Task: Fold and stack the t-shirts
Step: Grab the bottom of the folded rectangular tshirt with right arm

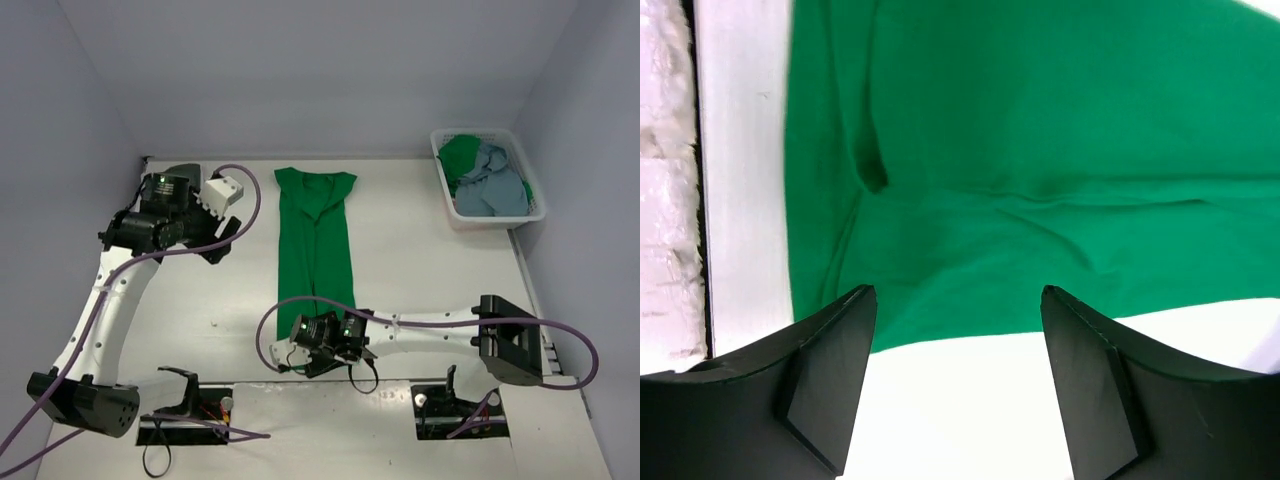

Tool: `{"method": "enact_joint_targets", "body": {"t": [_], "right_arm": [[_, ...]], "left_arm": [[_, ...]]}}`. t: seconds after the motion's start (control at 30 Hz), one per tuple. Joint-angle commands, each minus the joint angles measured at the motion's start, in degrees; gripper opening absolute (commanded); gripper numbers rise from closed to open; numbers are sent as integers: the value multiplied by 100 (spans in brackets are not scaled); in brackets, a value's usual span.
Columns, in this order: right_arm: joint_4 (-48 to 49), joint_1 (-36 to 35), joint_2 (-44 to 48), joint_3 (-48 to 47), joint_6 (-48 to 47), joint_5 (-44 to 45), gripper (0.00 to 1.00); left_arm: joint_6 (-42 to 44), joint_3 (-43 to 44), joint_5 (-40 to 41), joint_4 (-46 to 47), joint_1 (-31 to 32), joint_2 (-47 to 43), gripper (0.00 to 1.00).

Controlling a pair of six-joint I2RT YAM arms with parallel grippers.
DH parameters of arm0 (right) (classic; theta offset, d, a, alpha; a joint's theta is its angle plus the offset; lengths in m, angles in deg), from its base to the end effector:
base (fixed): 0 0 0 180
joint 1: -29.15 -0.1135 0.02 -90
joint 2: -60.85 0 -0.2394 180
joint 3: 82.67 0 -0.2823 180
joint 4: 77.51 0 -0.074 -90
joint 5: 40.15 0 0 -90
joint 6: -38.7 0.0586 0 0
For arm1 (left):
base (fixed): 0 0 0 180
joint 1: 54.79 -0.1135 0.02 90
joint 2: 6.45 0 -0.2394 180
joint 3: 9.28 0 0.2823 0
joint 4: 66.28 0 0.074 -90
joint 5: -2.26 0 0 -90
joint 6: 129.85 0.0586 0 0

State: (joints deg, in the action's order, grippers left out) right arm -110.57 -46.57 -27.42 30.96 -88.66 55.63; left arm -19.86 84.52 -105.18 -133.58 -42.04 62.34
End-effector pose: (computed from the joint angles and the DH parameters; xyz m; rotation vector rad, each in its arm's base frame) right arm 0.0922 0.3384 0.1392 -2.0872 1.4277 0.1417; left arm 0.2744 -0.0801 0.3686 0.7905 2.1428 -0.2852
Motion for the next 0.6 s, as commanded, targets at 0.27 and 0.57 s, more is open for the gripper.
{"method": "enact_joint_targets", "body": {"t": [0.27,0.57], "right_arm": [[454,-724,-41,-47,-78,283,67],[471,-751,-410,-135,-8,-270,68]], "left_arm": [[-109,-155,-349,493,-396,-85,69],[-179,-209,-471,528,-458,-103,69]]}}
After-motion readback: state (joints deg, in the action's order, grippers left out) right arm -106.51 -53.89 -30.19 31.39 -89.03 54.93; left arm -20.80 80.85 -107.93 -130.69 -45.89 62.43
